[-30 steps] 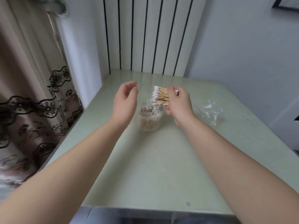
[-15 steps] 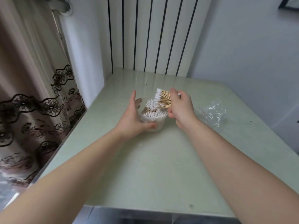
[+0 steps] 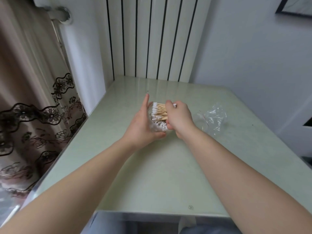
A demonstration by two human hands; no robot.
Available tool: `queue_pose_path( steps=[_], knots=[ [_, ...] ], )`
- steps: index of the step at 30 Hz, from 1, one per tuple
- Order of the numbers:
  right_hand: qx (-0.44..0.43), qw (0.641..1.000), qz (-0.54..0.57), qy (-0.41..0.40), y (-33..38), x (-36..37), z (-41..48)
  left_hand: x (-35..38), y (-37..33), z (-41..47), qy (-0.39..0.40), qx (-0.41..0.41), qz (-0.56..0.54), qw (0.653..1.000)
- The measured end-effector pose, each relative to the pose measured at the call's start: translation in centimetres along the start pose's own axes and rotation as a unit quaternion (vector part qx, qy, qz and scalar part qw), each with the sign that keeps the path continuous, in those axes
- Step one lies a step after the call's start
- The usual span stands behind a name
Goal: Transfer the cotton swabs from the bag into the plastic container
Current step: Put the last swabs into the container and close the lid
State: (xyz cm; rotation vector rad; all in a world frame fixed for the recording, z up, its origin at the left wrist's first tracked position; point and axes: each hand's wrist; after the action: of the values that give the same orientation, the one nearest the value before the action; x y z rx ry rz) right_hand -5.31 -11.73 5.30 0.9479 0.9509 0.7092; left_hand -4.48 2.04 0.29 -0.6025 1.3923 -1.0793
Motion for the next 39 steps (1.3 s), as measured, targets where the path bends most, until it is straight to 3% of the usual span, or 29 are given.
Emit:
queue_pose_path(
  steps=[14, 18, 24, 26, 29, 31, 34, 39],
  knots=[
    [-0.114, 0.966, -0.224, 0.054, 0.5, 0.1, -0.2, -0.1, 0.1, -0.3, -0.016, 0.029, 0.061, 0.998],
    [-0.179, 0.937, -0.294, 0.058, 0.9, 0.8, -0.4, 0.0, 0.1, -0.3, -0.019, 0.062, 0.08, 0.995],
    [-0.207, 0.887, -0.399, 0.107, 1.3, 1.7, -1.2, 0.1, 0.2, -0.5, -0.032, 0.096, 0.084, 0.991],
    [-0.215, 0.88, -0.411, 0.103, 1.3, 1.7, -1.5, 0.1, 0.4, -0.5, -0.026, 0.083, 0.063, 0.994],
    [-0.23, 0.896, -0.368, 0.097, 0.6, 1.3, -1.7, 0.4, 1.1, -0.7, -0.011, 0.052, 0.014, 0.998],
    [-0.275, 0.885, -0.356, 0.122, -0.4, 0.8, -2.0, 0.6, 1.6, -0.7, -0.005, 0.034, -0.006, 0.999],
    [-0.332, 0.839, -0.383, 0.198, -1.6, 0.0, -2.4, 0.7, 1.9, -0.6, -0.004, 0.03, -0.006, 1.0],
    [-0.307, 0.806, -0.417, 0.287, -1.1, 0.2, -1.7, 0.7, 2.1, -0.5, 0.012, 0.034, -0.009, 0.999]
  ],
)
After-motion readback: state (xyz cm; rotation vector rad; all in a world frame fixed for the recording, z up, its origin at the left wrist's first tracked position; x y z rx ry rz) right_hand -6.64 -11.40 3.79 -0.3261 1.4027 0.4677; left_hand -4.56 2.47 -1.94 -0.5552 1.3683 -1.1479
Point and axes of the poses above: each hand's wrist, its own z-axis towards the middle knuckle, its own x-axis out of the palm, y = z × x, and after that the axes turned 11 degrees about -x, right-handed
